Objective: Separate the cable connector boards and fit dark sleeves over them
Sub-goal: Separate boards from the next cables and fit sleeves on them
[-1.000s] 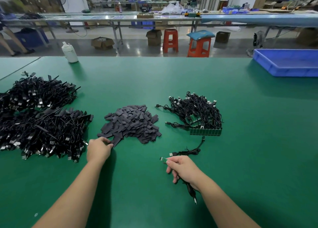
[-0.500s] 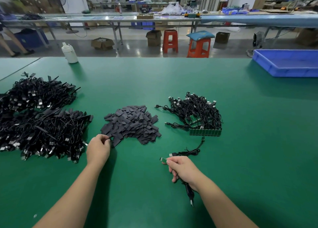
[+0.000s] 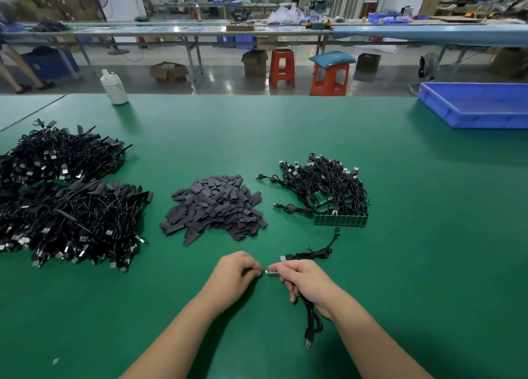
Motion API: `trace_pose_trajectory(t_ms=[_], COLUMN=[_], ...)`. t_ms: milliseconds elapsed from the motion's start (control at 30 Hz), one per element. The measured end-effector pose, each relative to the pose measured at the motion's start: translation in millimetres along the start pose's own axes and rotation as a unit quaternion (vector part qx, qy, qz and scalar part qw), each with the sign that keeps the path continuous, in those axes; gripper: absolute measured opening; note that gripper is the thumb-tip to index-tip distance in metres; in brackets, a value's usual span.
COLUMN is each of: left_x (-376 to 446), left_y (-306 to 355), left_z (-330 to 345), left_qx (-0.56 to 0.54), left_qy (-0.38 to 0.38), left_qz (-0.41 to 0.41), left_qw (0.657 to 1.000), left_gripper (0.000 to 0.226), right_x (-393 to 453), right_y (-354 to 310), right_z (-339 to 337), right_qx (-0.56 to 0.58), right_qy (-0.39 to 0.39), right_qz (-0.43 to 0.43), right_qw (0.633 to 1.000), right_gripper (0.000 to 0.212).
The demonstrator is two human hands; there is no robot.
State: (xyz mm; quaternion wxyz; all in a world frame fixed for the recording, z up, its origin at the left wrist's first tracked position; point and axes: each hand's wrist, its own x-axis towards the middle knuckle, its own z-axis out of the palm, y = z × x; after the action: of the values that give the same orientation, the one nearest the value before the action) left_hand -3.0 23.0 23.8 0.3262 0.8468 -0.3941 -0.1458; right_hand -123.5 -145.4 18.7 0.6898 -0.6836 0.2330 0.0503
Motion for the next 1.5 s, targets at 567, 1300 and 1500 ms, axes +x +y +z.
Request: trace_pose_trajectory(t_ms=[567,1300,1500], left_x=[7.6,-0.6,-2.5], left_y=[-21.3,-7.9,-5.1], left_z=[-11.3,-7.8,-6.3], left_qx=[0.246,0.033,-0.023], left_qy=[-0.038,0.034,0.053], left_qz=[0.027,0.063,0.030], left_qw=[0.968,0.997,0.998], left_gripper=[0.028,0.018,0.019], right_x=[8.8,2.0,1.7], right_y=[0.9,-4.9,-4.9], right_z=[2.2,2.6,2.2], right_qx=[0.066,0.096,0.099], right_qy=[0.039,0.034,0.039], right_qz=[0.007,0.016,0.018], right_qw=[0.997,0.995,0.994], right_gripper=[0.015,0.015,0.017])
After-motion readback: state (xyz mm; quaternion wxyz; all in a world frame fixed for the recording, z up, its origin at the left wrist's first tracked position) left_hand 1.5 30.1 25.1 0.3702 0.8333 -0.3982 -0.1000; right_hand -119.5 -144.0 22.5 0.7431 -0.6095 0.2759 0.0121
